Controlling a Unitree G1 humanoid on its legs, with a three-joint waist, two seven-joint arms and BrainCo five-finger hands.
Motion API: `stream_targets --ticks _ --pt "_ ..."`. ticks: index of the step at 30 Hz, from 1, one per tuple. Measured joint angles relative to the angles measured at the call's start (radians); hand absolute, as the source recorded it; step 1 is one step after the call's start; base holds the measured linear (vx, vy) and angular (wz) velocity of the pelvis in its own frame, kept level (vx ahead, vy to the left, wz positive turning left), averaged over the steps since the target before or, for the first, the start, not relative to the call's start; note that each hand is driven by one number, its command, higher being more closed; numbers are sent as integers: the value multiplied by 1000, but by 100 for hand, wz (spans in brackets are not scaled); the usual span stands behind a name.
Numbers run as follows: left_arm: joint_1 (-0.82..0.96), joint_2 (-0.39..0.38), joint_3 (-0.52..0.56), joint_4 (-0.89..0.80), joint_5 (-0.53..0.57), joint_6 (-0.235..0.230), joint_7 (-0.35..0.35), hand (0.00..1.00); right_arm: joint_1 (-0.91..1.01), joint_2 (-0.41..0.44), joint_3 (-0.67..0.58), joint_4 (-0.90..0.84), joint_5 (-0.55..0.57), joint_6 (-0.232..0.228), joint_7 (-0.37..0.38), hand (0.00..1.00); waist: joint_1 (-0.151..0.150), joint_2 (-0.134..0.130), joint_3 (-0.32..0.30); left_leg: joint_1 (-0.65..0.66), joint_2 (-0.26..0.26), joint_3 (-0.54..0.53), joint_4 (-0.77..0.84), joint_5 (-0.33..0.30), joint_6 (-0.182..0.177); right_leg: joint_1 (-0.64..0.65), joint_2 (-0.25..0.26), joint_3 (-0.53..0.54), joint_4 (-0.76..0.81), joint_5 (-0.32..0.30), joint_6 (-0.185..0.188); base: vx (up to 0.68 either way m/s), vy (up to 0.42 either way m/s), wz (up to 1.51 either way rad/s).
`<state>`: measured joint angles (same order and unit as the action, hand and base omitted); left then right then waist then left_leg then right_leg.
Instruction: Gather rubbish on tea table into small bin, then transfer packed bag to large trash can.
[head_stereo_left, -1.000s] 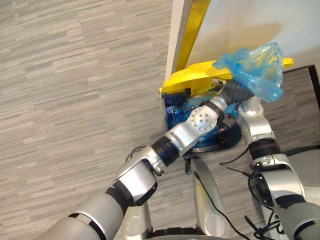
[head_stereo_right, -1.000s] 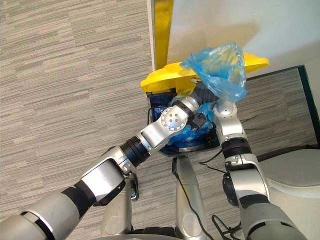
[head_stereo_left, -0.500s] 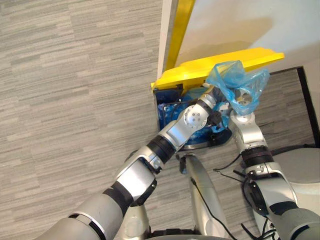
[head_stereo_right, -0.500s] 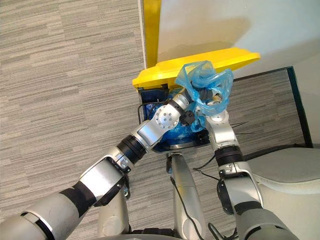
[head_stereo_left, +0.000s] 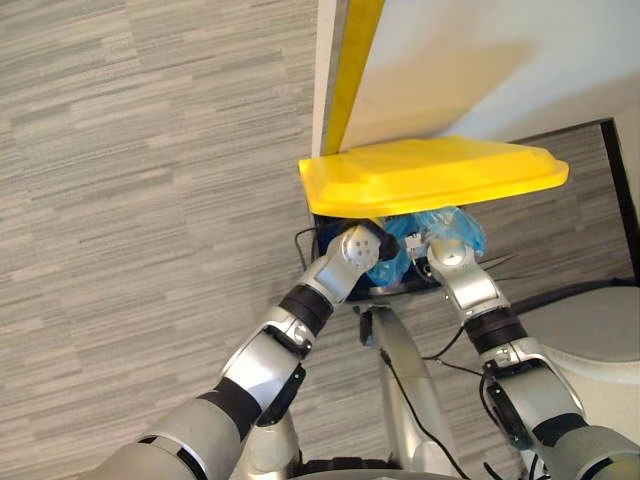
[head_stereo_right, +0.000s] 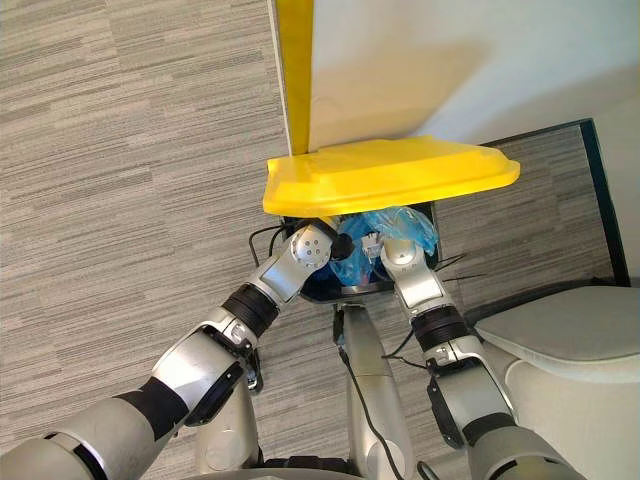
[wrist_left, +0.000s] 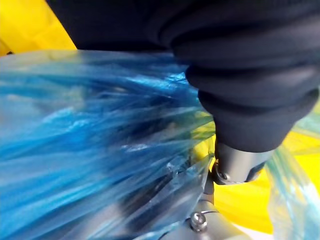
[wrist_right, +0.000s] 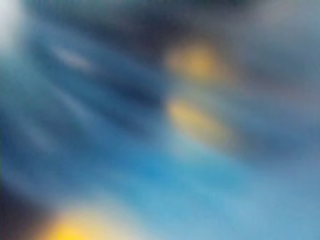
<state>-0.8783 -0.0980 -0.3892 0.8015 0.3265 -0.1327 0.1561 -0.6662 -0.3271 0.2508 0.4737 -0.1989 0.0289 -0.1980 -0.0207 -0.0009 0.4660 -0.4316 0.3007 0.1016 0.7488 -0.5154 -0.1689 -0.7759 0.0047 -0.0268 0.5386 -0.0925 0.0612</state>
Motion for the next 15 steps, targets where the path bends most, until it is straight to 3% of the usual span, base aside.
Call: stream_targets --ticks 2,7,10,15 --pt "24 20 -11 28 -2 0 -1 0 -3 -16 3 33 -57 0 1 0 -6 0 0 14 -9 -10 -14 6 -4 17 -8 -6 -5 0 0 -6 9 21" --pt "197 149 -11 184 -12 115 -2 0 -22 -118 -5 85 -247 0 0 0 -42 -6 2 67 -44 -11 -53 29 16 59 -35 -1 -12 0 0 -7 19 10" --pt "246 197 -10 184 -31 127 -1 0 -21 -144 -7 181 -329 20 2 0 -39 -10 5 94 -61 -11 -73 41 23 87 -49 1 -24 5 8 -20 12 10" --pt "241 199 -9 170 -50 112 0 0 -21 -151 -6 226 -377 25 5 0 -49 -10 5 115 -77 0 -86 47 34 109 -60 14 -50 20 28 -14 25 -1"
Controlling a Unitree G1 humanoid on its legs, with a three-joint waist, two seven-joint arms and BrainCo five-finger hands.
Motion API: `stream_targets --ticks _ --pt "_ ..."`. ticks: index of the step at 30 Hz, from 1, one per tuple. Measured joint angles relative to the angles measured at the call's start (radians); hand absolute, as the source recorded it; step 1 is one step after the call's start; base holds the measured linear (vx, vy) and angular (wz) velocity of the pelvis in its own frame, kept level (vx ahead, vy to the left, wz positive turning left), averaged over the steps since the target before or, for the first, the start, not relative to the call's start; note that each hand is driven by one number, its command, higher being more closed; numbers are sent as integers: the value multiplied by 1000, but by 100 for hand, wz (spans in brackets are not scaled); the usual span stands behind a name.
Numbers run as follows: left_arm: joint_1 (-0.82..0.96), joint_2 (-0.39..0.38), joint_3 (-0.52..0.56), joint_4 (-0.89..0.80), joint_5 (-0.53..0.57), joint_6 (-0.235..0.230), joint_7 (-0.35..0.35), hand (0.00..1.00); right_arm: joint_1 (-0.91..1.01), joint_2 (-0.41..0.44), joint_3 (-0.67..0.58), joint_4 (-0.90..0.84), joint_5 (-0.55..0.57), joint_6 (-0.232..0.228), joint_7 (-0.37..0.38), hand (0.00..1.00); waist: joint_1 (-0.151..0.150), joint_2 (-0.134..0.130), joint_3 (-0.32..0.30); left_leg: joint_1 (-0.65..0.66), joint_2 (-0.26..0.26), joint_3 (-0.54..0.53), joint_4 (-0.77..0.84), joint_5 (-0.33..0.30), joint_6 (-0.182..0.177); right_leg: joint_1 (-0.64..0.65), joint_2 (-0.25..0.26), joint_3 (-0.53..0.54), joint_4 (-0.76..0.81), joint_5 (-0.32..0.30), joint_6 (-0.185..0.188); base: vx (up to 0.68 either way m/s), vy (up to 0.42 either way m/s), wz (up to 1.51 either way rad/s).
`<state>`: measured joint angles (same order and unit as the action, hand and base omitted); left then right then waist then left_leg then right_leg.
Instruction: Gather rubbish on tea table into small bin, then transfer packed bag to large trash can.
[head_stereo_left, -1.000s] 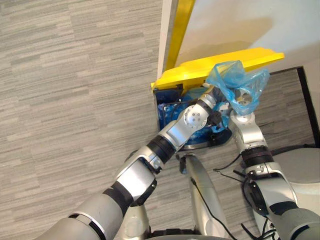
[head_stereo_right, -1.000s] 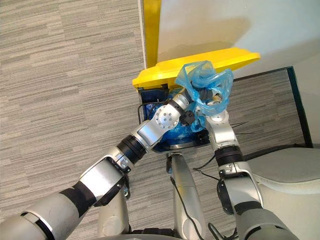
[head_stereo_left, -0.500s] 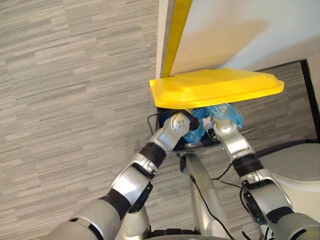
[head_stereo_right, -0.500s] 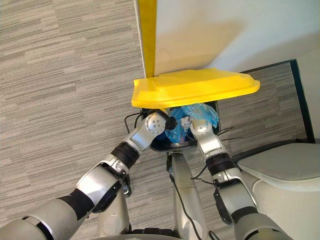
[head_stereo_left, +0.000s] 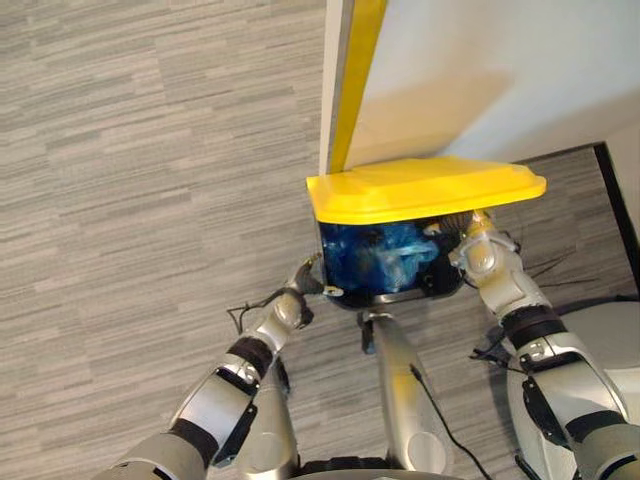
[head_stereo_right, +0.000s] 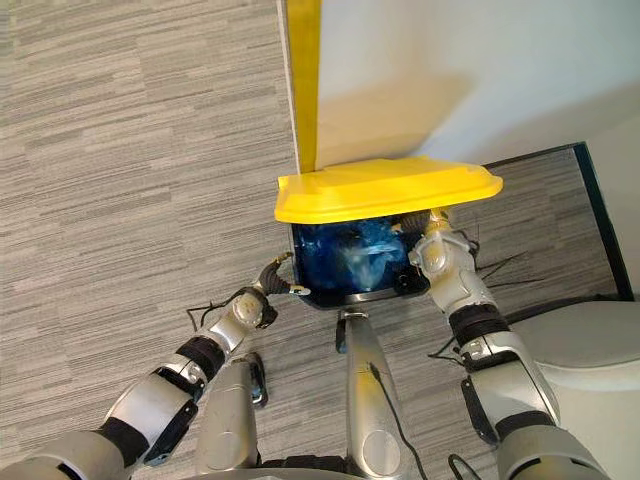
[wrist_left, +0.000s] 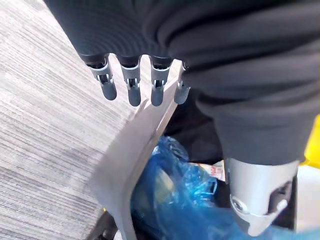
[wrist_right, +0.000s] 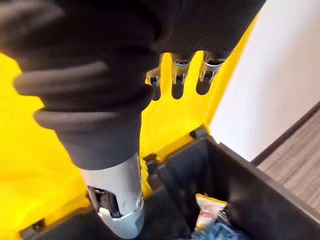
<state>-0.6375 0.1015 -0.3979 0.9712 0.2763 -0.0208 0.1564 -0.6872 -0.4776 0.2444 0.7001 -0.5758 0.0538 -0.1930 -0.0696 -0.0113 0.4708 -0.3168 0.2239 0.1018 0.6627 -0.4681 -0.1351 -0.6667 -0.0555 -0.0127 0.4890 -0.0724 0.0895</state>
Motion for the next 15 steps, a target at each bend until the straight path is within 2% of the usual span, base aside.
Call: stream_targets --ticks 8,11,14,15 --pt "7 3 -2 -25 -45 -29 -2 0 -10 -4 -48 -19 21 1 -2 0 -11 1 0 -10 -16 -23 -21 12 2 -3 -20 -18 0 -5 4 14 -2 9" --pt "53 30 4 -94 -90 -44 -4 0 32 -14 -95 -96 47 -2 -5 0 -3 2 1 -17 -17 -50 7 12 1 10 -38 -44 33 -29 -1 -3 -19 33" --pt "163 57 64 -168 -165 -75 -10 0 137 -10 -137 -151 69 -4 -6 0 10 4 3 15 -15 -73 50 11 0 72 -54 -79 69 -58 -17 -14 -4 35" --pt "225 77 101 -193 -202 -84 -22 0 189 3 -160 -184 79 -8 -6 0 28 4 3 44 -16 -71 57 11 0 106 -54 -80 67 -59 -16 -47 37 10"
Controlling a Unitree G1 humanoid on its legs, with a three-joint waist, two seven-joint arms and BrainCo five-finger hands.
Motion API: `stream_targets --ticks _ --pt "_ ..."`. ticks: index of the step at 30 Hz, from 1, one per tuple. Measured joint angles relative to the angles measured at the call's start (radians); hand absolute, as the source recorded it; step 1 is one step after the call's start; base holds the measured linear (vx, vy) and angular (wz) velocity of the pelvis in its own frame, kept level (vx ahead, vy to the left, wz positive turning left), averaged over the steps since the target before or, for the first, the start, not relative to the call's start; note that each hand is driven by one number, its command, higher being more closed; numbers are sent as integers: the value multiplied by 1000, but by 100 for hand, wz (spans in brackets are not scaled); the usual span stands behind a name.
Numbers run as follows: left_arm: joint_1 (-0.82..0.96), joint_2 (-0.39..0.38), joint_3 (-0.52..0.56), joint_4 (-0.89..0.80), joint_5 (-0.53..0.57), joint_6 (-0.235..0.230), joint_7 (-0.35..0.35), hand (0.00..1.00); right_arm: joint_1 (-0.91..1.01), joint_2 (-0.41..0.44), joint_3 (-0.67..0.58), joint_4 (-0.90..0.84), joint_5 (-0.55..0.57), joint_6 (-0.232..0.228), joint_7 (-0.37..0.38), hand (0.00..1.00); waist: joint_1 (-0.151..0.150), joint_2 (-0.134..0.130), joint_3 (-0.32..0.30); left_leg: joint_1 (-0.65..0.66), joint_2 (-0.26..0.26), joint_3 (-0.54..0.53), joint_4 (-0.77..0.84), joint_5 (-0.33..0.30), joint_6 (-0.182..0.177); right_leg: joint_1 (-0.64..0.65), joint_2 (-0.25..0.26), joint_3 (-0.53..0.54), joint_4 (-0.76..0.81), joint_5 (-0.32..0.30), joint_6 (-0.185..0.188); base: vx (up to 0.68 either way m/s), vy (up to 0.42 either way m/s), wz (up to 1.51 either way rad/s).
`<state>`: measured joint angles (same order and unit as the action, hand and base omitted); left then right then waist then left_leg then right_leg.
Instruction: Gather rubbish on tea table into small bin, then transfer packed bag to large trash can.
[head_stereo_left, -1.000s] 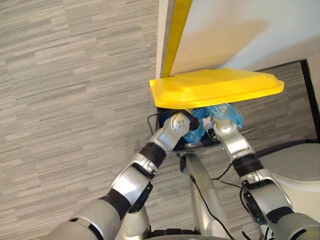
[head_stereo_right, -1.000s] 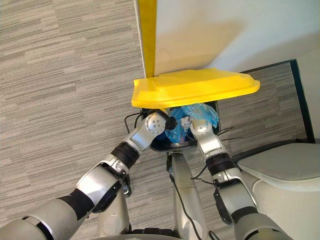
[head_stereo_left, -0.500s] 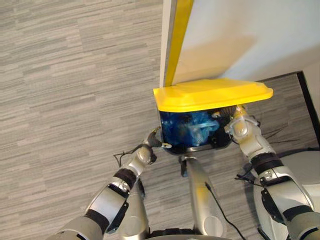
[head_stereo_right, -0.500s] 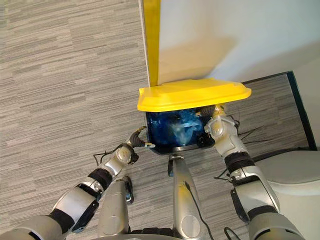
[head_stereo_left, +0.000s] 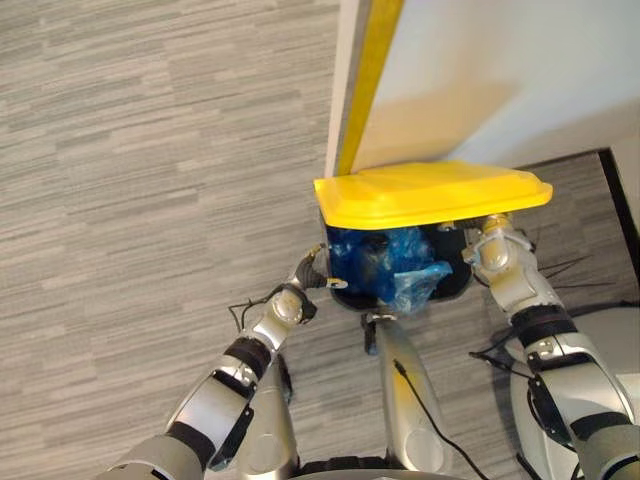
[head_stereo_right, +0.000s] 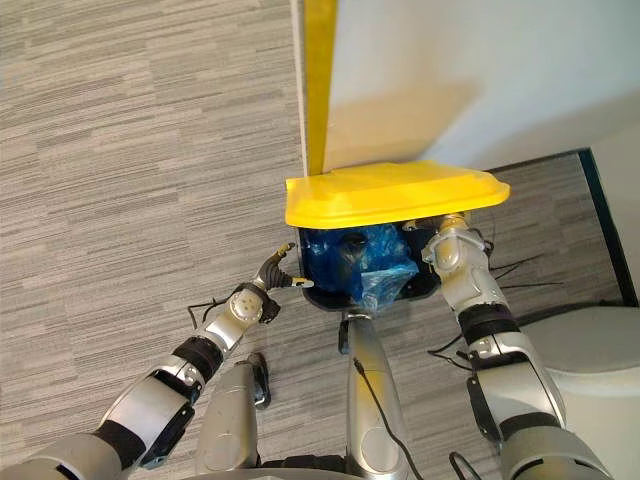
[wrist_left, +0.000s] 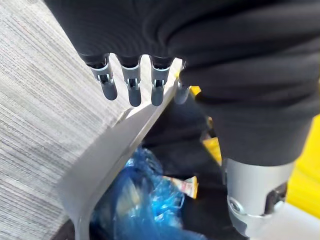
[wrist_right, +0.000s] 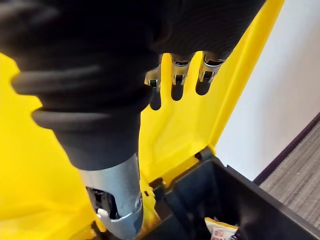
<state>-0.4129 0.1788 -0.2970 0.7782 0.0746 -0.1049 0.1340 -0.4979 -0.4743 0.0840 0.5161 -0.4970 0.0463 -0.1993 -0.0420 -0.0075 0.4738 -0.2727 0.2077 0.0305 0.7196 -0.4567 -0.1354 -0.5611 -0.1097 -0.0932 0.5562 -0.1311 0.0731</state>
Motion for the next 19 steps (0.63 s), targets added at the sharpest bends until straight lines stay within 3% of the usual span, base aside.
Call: stream_targets --ticks 2,5,7,8,11,13,14,15,16,17,18,19 --pt "96 33 68 -14 -28 -9 -3 0 72 26 -18 -36 21 -4 0 0 6 -6 4 40 -12 1 0 -1 2 54 -11 -1 -5 0 1 -96 53 12" --pt "250 78 196 -17 -51 -12 -7 0 189 75 -39 -73 28 -36 9 0 30 -23 5 98 -54 36 -6 -9 27 86 -32 34 -29 35 42 -205 113 -21" --pt "371 76 313 -20 -67 -11 -26 0 294 92 -48 -91 37 -48 41 0 59 -26 3 103 -65 103 -18 19 76 110 -37 77 -144 118 68 -211 132 -53" --pt "400 76 339 -22 -68 -9 -27 0 318 102 -49 -95 42 -48 53 0 61 -31 -1 105 -66 114 -34 32 90 114 -47 72 -167 129 63 -263 94 -54" --pt "521 68 435 -21 -76 14 -29 0 441 171 -59 -66 67 -70 111 0 50 -36 -23 121 -50 163 -119 86 105 66 -64 39 140 62 -38 -227 10 -34" --pt "552 58 458 -21 -82 13 -42 0 503 212 -82 -4 97 -78 131 0 52 -47 -61 120 -49 161 -191 140 92 95 -69 45 320 5 -55 -63 -104 0" --pt "563 48 467 -25 -83 13 -46 0 546 237 -103 14 118 -79 138 0 55 -53 -90 98 -42 154 -198 150 82 138 -68 73 375 -43 -42 -43 -200 2" --pt "570 38 482 -44 -84 14 -46 0 584 258 -124 12 147 -80 139 0 55 -60 -99 74 -35 145 -193 152 63 146 -54 84 354 -74 2 -91 -288 6" --pt "568 19 489 -47 -84 14 -46 0 595 263 -130 13 159 -80 139 0 51 -54 -101 69 -28 132 -196 158 53 159 -39 86 330 -85 21 -84 -261 5" --pt "574 -23 491 -60 -84 14 -47 0 622 278 -150 11 196 -80 138 0 54 -38 -131 72 -2 120 -226 174 25 213 6 91 209 -127 58 -9 -245 -17" --pt "599 -54 492 -86 -85 10 -49 0 657 295 -159 8 227 -83 138 0 62 -52 -175 67 5 124 -252 185 13 252 25 72 86 -182 1 68 -199 -39" --pt "602 -68 495 -88 -85 9 -49 0 658 300 -166 8 241 -86 137 0 68 -54 -181 67 11 126 -254 186 11 253 34 68 66 -189 -22 70 -148 -40"
